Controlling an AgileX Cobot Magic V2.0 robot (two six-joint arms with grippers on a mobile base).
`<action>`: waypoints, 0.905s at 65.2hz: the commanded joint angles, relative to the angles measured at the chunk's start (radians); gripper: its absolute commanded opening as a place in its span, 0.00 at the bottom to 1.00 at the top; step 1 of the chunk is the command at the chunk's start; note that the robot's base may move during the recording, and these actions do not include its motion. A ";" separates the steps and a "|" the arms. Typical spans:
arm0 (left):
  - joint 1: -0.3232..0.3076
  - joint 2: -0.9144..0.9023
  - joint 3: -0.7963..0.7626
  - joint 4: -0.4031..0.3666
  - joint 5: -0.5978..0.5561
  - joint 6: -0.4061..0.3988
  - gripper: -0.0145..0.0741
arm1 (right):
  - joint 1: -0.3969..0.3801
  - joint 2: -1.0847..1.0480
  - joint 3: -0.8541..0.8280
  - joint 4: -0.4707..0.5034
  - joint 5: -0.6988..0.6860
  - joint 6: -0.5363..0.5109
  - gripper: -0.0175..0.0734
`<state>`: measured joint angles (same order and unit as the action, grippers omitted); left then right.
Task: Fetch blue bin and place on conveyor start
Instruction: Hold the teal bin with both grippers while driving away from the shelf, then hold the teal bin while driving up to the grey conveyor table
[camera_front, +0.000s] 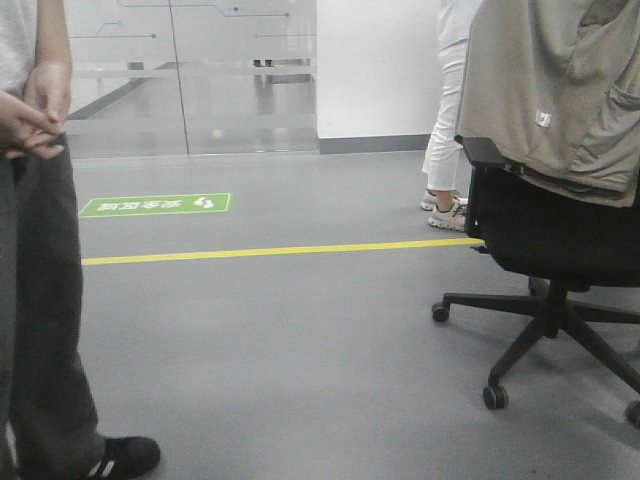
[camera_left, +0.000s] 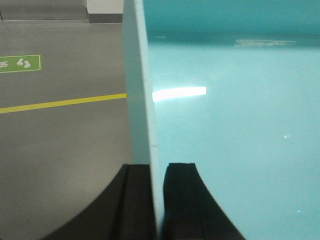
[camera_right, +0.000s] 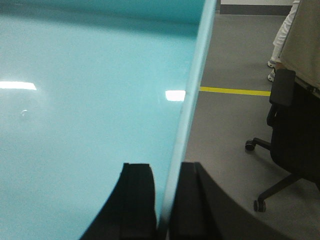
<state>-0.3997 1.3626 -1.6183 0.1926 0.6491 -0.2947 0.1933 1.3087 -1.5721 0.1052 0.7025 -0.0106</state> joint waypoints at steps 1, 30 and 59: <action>-0.002 -0.008 -0.007 -0.020 -0.064 0.002 0.04 | 0.000 -0.014 -0.002 0.014 -0.060 -0.024 0.02; -0.002 -0.008 -0.007 -0.020 -0.064 0.002 0.04 | 0.000 -0.012 -0.002 0.014 -0.062 -0.024 0.02; -0.002 -0.008 -0.007 0.013 -0.064 0.002 0.04 | 0.000 -0.012 -0.002 0.014 -0.066 -0.024 0.02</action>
<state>-0.3982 1.3626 -1.6183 0.2113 0.6473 -0.2947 0.1933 1.3087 -1.5721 0.1070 0.6905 -0.0106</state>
